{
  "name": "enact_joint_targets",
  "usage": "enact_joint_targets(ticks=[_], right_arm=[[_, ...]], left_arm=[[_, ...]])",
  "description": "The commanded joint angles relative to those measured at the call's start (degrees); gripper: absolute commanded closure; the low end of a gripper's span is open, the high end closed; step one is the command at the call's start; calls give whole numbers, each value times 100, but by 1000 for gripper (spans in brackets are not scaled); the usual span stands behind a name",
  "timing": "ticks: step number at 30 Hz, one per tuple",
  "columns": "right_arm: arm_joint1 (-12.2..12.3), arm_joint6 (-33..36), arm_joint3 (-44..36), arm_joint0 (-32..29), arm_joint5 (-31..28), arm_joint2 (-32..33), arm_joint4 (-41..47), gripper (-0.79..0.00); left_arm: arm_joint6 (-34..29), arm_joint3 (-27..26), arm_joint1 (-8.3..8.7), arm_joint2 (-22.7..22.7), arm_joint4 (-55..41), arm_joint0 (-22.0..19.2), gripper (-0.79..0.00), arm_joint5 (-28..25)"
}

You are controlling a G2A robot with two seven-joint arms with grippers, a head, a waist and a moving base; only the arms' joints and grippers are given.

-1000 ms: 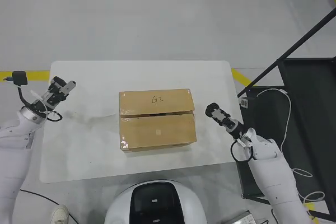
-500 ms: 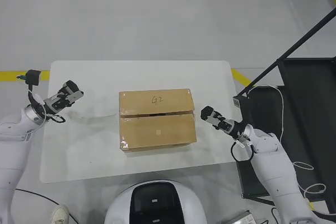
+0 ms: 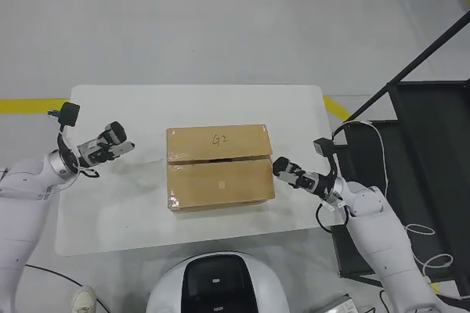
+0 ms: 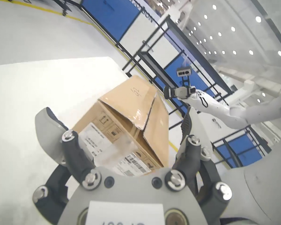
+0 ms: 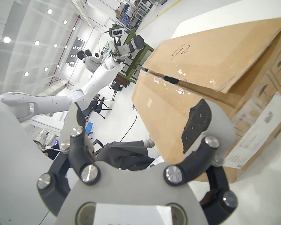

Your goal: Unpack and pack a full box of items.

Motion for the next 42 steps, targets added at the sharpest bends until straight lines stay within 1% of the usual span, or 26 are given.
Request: enact_joint_targets(ticks=[1, 3, 6, 8, 10, 12, 15, 16, 24, 26, 28, 31, 34, 36, 38, 42], right_arm=[[91, 116, -23, -40, 117, -70, 379, -785], [202, 270, -44, -39, 271, -74, 565, -785], [343, 318, -18, -38, 319, -91, 785, -785], [430, 298, 5, -3, 299, -118, 731, -785], [504, 240, -2, 42, 240, -202, 651, -785], [572, 73, 71, 100, 74, -249, 479, -785], [572, 73, 71, 100, 74, -249, 479, -785], [572, 73, 71, 100, 74, -249, 479, -785], [572, 73, 71, 100, 74, -249, 479, -785], [572, 73, 71, 100, 74, -249, 479, -785], [572, 73, 71, 100, 74, -249, 479, -785], [572, 73, 71, 100, 74, -249, 479, -785], [572, 73, 71, 100, 74, -249, 479, -785], [572, 73, 71, 100, 74, -249, 479, -785], [572, 73, 71, 100, 74, -249, 479, -785], [572, 73, 71, 100, 74, -249, 479, -785]], left_arm=[[38, -145, 207, 189, 223, 13, -785, -3], [39, -216, 367, 351, 211, -15, -785, -3], [39, -264, 556, 561, 5, -128, -785, -3], [39, -233, 613, 704, -352, -211, -785, -3], [39, -128, 623, 981, -887, -272, -785, -3], [-206, -10, 606, 1348, -1671, -432, -785, 243], [-1110, 294, 546, 1743, -2765, -825, -785, 1147], [-1259, 406, 526, 1783, -2923, -931, -785, 1296], [-1244, 377, 524, 1784, -2904, -933, -785, 1329], [-1155, 220, 507, 1795, -2751, -974, -785, 1680], [-1322, 69, 456, 1885, -2948, -1019, -785, 2152], [-1632, 136, 359, 1999, -3297, -1175, -785, 2645], [-1631, 411, 241, 2117, -3465, -1335, -785, 3001], [-1574, 518, 161, 2185, -3542, -1397, -785, 3087], [-1734, 611, 96, 2189, -3896, -1410, -785, 3158], [-1734, 611, 96, 2189, -3896, -1410, -785, 3158]])
